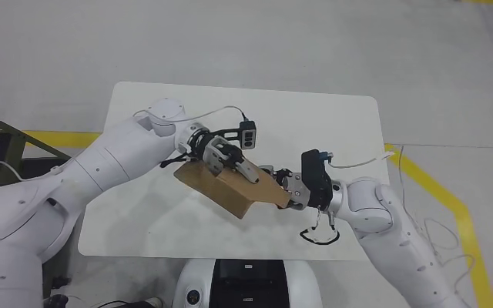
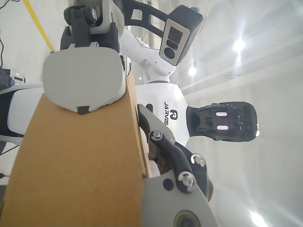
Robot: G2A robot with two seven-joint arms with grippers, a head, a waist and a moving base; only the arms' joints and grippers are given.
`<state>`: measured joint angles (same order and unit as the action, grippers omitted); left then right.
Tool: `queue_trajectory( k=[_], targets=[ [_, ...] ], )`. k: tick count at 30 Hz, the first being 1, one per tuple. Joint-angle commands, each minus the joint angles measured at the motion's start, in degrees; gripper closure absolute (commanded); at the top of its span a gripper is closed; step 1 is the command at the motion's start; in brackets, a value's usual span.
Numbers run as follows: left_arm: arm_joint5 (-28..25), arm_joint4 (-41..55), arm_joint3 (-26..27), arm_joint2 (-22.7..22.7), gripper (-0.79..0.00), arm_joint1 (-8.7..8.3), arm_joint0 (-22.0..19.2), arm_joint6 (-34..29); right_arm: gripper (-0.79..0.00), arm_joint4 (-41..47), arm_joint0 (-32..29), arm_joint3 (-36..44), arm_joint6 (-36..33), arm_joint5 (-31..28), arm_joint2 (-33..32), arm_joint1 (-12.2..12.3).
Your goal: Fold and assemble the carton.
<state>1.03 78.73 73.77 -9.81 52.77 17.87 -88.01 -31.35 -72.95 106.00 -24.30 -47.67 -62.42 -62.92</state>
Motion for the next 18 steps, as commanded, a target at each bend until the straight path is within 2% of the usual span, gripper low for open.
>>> queue_trajectory(
  k=[1, 7, 18],
  targets=[
    [-0.06, -0.11, -0.3, 0.06, 0.0, 0.16, -0.11, 0.01, 0.0, -0.1, -0.06, 0.03, 0.09, 0.48, -0.05, 0.03],
    [-0.46, -0.03, -0.97, -0.34, 0.0, 0.02, -0.27, 0.01, 0.0, -0.93, 0.3, -0.64, 0.51, 2.01, -0.74, 0.13],
    [-1.07, 0.27, -0.63, -1.7, 0.0, -2.02, 1.66, 0.01, 0.0, -4.78, 1.77, -0.84, 1.92, 3.37, -1.99, 0.23]
  ],
)
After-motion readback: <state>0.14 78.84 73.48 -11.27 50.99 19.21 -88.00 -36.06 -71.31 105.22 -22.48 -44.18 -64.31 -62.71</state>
